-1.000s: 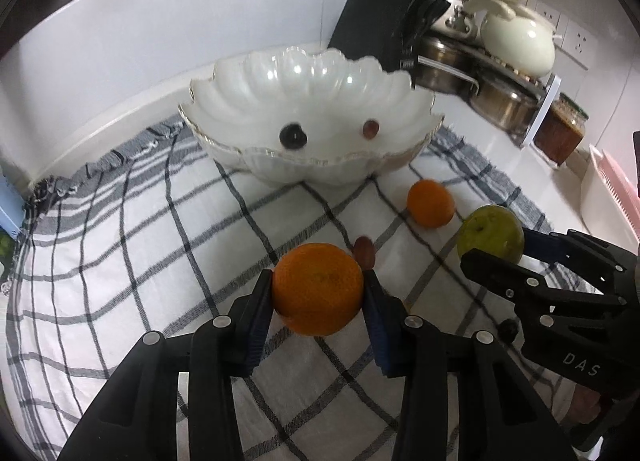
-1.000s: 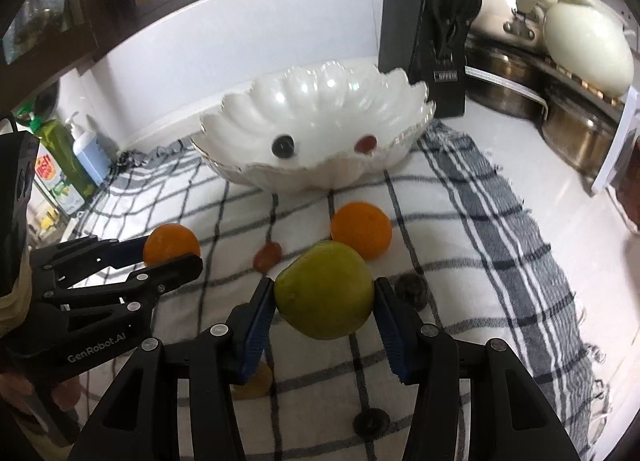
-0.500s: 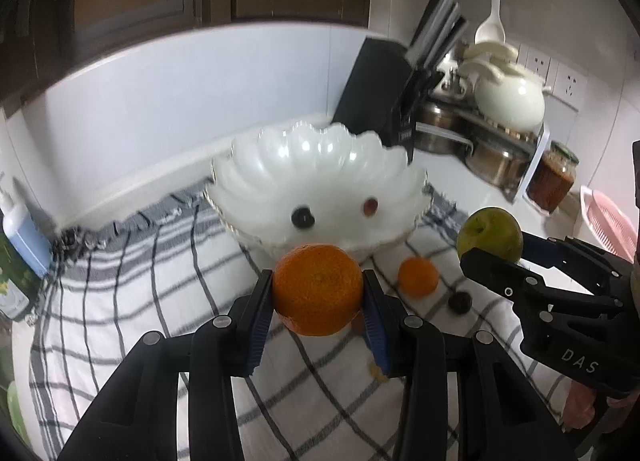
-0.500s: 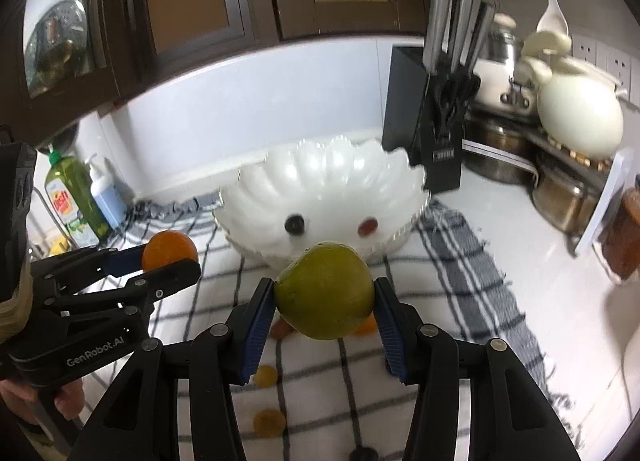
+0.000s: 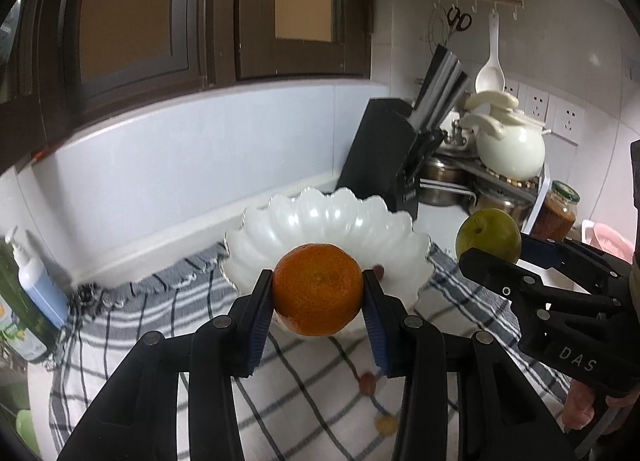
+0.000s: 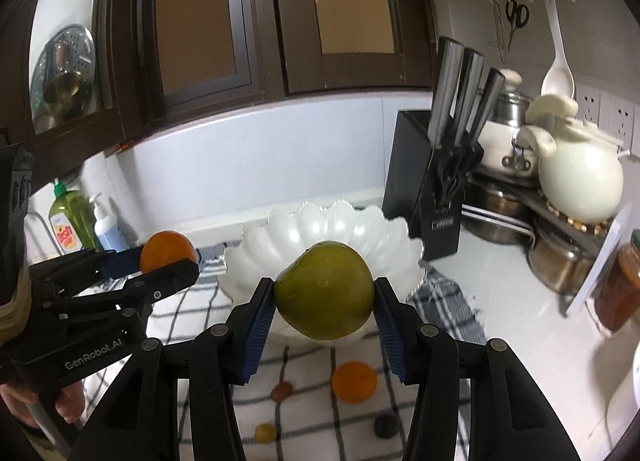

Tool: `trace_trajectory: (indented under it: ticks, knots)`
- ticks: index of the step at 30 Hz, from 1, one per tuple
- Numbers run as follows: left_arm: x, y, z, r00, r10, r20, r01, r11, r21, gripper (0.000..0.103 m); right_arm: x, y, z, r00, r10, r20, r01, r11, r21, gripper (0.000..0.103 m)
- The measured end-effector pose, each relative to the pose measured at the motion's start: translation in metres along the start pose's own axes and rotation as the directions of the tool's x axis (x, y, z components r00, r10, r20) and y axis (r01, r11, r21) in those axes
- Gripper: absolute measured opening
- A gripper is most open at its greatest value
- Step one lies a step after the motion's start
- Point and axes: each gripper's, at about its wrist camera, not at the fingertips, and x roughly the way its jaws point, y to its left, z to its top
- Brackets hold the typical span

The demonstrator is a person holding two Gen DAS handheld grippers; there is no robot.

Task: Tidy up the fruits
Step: 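Carry the orange in the left gripper over the bowl while the right carries the pear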

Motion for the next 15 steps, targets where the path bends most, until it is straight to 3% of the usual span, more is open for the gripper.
trace_trajectory:
  ticks: [15]
  knots:
    - [0.032,0.009,0.043,0.999,0.011,0.037,-0.012,1.000,0.014,0.042,0.043,-0.012,0.043,1.000,-0.004,0.012,0.004,1.000,-0.011,0.051]
